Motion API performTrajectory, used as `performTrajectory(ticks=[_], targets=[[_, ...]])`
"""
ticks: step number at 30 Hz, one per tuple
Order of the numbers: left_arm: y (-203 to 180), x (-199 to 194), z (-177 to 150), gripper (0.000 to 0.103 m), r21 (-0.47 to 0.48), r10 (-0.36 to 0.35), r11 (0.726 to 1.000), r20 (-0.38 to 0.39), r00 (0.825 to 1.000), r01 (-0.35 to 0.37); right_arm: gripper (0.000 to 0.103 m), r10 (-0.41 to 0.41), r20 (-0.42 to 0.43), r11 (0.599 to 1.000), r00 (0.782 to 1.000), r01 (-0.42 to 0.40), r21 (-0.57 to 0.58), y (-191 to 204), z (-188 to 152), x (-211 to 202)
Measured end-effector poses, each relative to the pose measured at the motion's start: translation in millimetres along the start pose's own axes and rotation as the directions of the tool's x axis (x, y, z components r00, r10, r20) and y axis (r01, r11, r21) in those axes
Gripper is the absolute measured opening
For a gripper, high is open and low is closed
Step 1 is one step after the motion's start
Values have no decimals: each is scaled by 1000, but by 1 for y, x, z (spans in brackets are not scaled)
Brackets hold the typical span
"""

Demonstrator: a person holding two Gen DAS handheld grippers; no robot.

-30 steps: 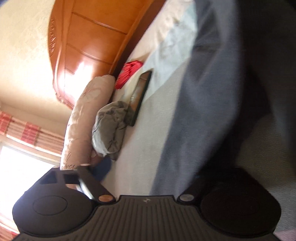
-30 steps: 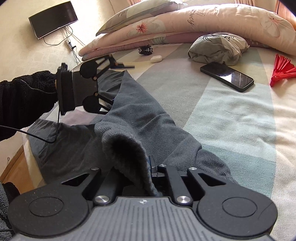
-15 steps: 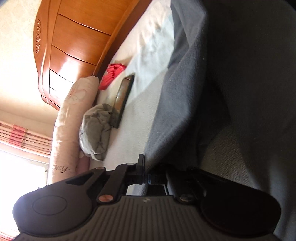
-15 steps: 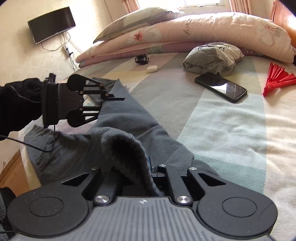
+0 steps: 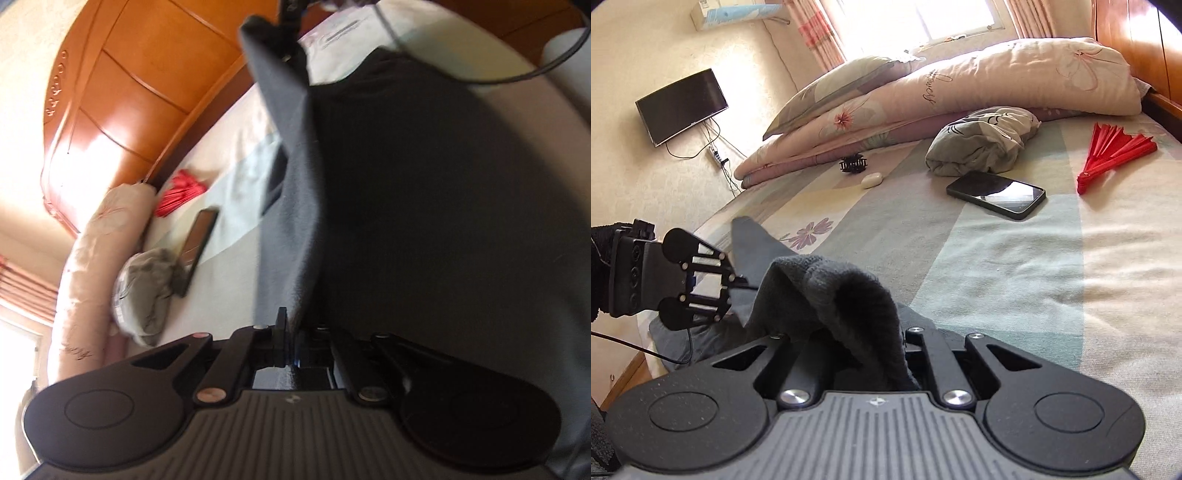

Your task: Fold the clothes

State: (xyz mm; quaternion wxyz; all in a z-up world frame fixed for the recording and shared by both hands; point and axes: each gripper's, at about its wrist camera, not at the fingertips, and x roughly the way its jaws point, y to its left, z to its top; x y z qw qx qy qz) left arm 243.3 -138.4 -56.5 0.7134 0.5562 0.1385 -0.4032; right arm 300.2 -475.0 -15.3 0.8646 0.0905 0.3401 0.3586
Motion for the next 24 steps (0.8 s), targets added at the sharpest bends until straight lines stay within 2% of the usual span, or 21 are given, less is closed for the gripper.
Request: performTrajectory(ticks=[6,9,11,12,13,14,16,18,19,22,24], targets=[[-15,-14,22,0,-11,-88,996,69,994,89,17,-18,-18,1000,1000,18,23,-11,-10,-5],[-23,-10,30,0,-27,-133,990,80,988,135,21,-25,-34,998,999,27,51,-16,-18,-4],[-33,-4,31,0,-16,-148,989,68,987,149,33,-43,-54,997,998,46,61,-16,-24,-3],[-37,0,30,0,-24,-161,986,58,985,163,34,-66,-70,996,995,70,55,-14,-28,-3],[-41,4,29,0,-30,-173,984,49,984,175,36,-92,-89,994,992,96,44,-11,-32,-3],[-44,8,28,0,-34,-183,982,41,982,184,45,-121,-102,992,987,125,33,-8,-36,-5],[-46,14,26,0,-47,-189,981,37,981,191,55,-182,-118,983,976,184,9,0,-45,-15],[-44,16,25,0,-70,-193,978,43,980,195,62,-245,-126,969,961,246,-10,8,-54,-28],[-43,17,25,0,-74,-192,978,47,980,195,71,-281,-123,960,952,281,-13,13,-59,-38],[-41,20,24,0,-66,-188,979,51,981,191,75,-371,-112,927,922,375,18,26,-75,-67],[-40,24,23,0,-56,-183,981,54,982,186,75,-389,-96,913,916,397,93,34,-86,-83]])
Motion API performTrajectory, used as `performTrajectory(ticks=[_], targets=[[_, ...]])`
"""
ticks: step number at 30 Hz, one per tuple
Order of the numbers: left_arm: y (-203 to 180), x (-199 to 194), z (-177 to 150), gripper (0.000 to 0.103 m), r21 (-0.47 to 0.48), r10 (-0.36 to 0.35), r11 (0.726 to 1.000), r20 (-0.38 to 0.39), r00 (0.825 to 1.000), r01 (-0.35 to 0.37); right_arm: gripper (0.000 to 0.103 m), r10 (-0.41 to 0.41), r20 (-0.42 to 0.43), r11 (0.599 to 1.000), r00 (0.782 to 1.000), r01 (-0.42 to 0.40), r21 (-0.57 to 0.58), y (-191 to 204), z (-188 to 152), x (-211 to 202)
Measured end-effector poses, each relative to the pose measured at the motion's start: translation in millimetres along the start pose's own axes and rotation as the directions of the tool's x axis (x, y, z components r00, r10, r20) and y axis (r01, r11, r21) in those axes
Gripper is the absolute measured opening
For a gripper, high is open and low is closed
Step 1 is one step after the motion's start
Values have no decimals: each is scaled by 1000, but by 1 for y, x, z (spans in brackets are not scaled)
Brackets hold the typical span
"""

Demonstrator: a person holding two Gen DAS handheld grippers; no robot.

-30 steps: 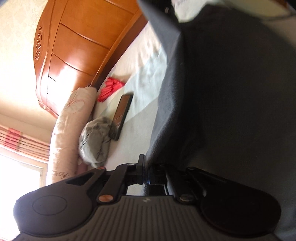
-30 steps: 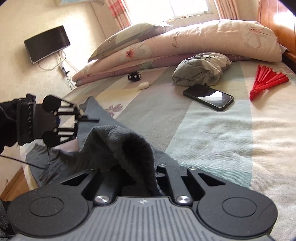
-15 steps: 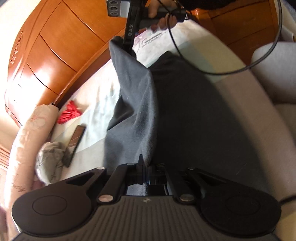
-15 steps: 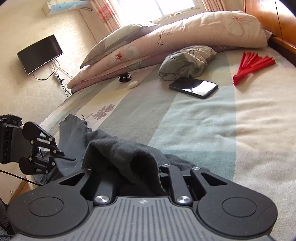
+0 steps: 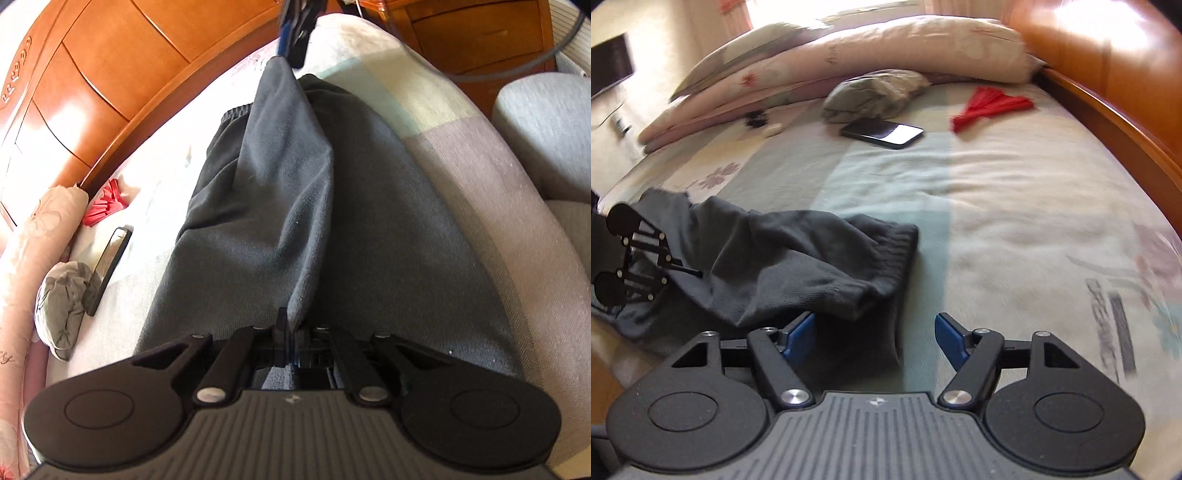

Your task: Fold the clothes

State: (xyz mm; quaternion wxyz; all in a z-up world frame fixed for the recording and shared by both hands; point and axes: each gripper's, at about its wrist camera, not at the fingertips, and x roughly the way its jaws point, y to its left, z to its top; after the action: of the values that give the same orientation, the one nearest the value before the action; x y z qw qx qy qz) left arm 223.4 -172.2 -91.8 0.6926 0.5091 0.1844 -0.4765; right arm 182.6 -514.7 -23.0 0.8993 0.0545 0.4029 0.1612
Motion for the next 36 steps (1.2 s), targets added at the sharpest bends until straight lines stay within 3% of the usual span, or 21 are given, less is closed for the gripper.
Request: performTrajectory(ticks=[5,8,11,18,19,20,21,22,30,36], targets=[[1,3,-2,0,-18,5,1000,10,1000,-5,75,178,79,957,981,-191,220,16,-27,-16],[5,7,-2,0,-25,7,1000,11,1000,-7,75,227,67,927,972,-236,290,32,-37,5],[3,2,-1,0,-20,14,1000,11,1000,-14,75,234,63,907,970,-241,344,40,-40,29],[-1,-17,-2,0,-31,26,999,25,999,-25,72,181,166,869,969,-237,435,26,-28,46],[0,-17,-2,0,-38,24,999,24,999,-24,63,168,167,862,971,-227,453,22,-27,49],[0,-16,-2,0,-44,23,999,24,999,-22,44,159,161,860,974,-217,462,20,-27,53],[0,-16,-2,0,-46,21,999,23,1000,-20,30,150,145,866,978,-201,458,20,-27,57],[-1,-17,-1,0,-40,19,999,23,1000,-18,9,138,126,873,982,-180,453,21,-26,61],[-5,-35,8,0,5,-3,1000,14,1000,3,4,48,109,938,993,-82,337,26,4,39],[-20,-49,24,0,49,-67,997,29,997,65,4,23,-15,949,1000,-17,315,16,-1,46]])
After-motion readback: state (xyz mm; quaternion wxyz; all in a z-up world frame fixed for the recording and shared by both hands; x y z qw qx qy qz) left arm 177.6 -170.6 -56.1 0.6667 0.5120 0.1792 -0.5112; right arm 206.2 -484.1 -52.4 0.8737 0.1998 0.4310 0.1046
